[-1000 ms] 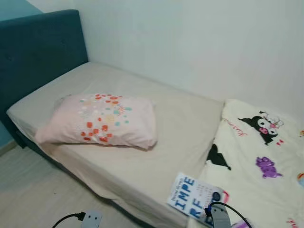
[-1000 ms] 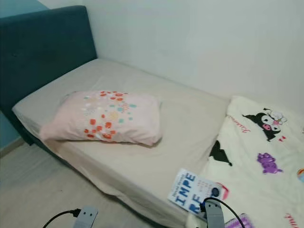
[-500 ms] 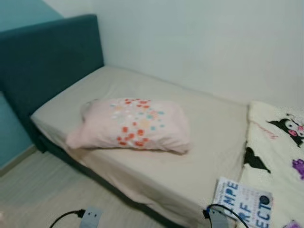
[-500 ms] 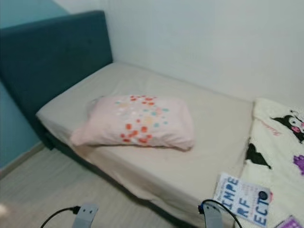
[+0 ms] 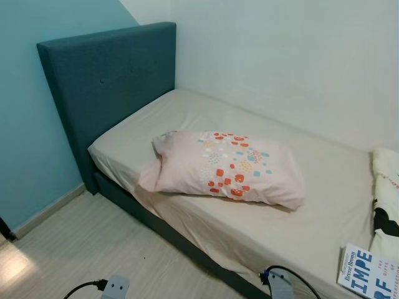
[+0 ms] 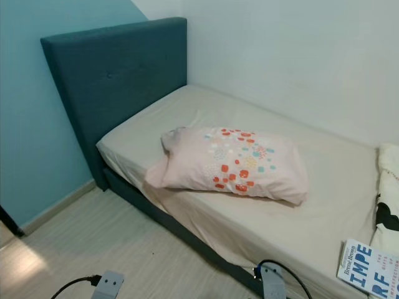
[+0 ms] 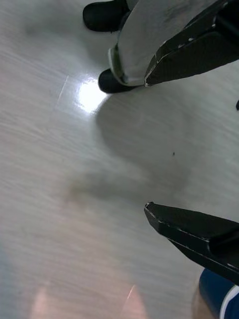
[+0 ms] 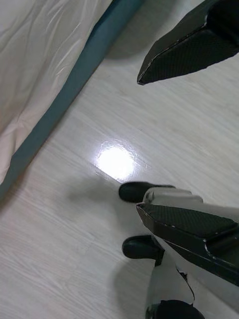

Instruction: Clean up the room

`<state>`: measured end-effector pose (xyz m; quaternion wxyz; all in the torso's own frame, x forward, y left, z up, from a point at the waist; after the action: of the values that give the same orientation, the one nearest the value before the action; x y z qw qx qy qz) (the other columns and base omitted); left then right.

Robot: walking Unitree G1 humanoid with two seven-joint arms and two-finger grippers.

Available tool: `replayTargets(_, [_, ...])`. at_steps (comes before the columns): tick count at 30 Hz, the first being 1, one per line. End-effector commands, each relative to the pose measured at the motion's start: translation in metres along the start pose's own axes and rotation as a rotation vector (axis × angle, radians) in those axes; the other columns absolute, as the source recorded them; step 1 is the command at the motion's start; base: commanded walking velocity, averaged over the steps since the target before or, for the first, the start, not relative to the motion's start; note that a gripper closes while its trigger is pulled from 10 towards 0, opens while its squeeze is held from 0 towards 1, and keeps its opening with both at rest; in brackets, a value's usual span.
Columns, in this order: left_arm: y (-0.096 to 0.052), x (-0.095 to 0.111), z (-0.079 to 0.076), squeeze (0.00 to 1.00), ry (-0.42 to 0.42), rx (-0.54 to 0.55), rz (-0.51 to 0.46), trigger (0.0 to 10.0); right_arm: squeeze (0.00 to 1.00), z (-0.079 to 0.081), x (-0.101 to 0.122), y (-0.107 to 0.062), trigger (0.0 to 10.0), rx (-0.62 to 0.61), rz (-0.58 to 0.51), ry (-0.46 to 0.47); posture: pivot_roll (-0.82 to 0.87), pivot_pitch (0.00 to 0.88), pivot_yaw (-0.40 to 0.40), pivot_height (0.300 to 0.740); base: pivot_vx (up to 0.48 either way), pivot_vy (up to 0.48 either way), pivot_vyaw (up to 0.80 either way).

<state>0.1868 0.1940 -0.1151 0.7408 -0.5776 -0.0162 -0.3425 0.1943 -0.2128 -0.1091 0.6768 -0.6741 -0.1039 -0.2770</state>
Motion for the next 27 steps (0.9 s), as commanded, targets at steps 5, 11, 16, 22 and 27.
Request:
replayTargets(5, [0.0,0.0017,-0.0032,0.0,0.016,-0.013,-0.006,10.0,0.0,-0.0072,-0.0031,-0.0012,10.0,-0.014,0.008,0.008,0.04,0.0,-0.068,0.74,0.0,-0.384,0.0])
replayTargets(11, [-0.0002,0.0001,-0.0045,0.0,0.015,-0.017,-0.002,10.0,0.0,-0.0075,-0.003,-0.0012,10.0,-0.014,0.008,0.009,0.04,0.0,-0.068,0.74,0.0,-0.16,0.0])
replayTargets(16, [-0.0003,-0.0008,-0.0043,0.0,0.005,-0.013,0.0,10.0,0.0,-0.0075,-0.0026,-0.0012,10.0,-0.014,0.008,0.007,0.04,0.0,-0.071,0.74,0.0,-0.192,0.0])
replayTargets(22, [-0.0002,-0.0016,-0.0021,0.0,-0.016,0.002,0.008,10.0,0.0,-0.0071,-0.0024,-0.0011,10.0,-0.012,0.007,0.003,0.04,0.0,-0.071,0.74,0.0,0.0,0.0])
replayTargets(27, [-0.0001,-0.0002,-0.0018,0.0,-0.004,0.0,0.005,10.0,0.0,-0.0069,-0.0022,-0.0011,10.0,-0.012,0.007,0.002,0.04,0.0,-0.071,0.74,0.0,0.0,0.0])
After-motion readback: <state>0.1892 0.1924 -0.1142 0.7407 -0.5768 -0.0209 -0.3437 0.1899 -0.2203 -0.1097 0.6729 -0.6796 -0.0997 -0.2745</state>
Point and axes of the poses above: a point about 5 cm out from each wrist's last joint towards the gripper, its own y axis pointing out of the wrist towards the gripper, its own x axis along the axis of the wrist's last joint, z = x × y, the point moved 3 cm from there along y, pointing out of the wrist towards the gripper, and after that the axes turned 14 degrees about y, right-handed, at the moved point
